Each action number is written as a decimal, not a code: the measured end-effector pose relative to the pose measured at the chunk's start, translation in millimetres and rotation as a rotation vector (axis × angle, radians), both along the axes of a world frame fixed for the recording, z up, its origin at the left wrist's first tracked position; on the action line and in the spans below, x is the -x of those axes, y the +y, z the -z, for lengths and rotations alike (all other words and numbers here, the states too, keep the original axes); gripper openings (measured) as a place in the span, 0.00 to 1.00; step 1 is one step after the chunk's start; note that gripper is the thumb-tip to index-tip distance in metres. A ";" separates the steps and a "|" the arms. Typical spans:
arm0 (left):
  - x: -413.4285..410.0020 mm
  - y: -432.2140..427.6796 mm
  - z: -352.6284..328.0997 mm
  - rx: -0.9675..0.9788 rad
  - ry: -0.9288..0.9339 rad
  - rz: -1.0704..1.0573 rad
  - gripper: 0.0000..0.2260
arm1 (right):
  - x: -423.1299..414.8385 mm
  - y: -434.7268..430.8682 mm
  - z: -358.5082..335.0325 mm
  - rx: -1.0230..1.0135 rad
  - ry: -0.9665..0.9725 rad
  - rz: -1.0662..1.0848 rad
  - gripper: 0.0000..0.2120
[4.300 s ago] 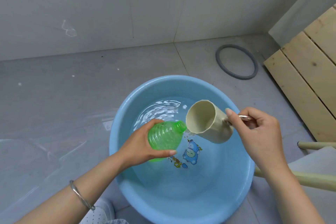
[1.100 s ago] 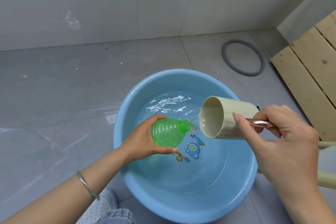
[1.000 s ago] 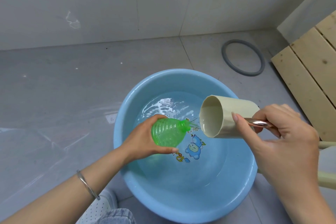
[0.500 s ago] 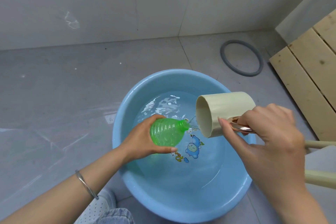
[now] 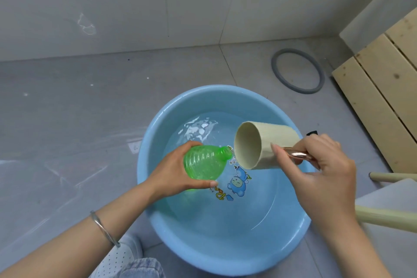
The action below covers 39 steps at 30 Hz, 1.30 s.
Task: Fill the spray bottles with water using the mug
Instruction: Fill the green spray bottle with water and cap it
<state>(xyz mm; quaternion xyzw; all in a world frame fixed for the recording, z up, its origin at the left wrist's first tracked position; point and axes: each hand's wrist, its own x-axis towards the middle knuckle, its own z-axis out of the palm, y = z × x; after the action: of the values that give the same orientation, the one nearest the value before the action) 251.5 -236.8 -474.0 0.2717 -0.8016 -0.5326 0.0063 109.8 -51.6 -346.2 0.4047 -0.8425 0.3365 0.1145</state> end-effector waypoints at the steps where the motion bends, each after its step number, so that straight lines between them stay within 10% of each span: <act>1: 0.1 -0.1 -0.1 -0.005 0.002 -0.004 0.39 | 4.3 2.3 7.7 0.028 -0.118 0.047 0.18; 4: 0.1 0.0 -0.5 -0.017 0.005 -0.013 0.36 | 18.5 11.0 38.1 0.036 -0.387 0.158 0.17; 20: 1.7 -0.4 4.5 -0.006 0.003 -0.020 0.41 | 20.2 21.4 108.3 -0.245 -0.401 0.197 0.20; 39: 0.8 -1.0 4.6 -0.023 0.004 -0.018 0.44 | 15.6 18.6 13.0 0.312 -0.729 0.259 0.18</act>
<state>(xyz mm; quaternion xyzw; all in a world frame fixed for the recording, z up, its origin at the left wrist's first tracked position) 250.7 -237.8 -478.5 0.2778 -0.7930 -0.5421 0.0098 94.3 -33.0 -359.1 0.1275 -0.8108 0.5641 -0.0899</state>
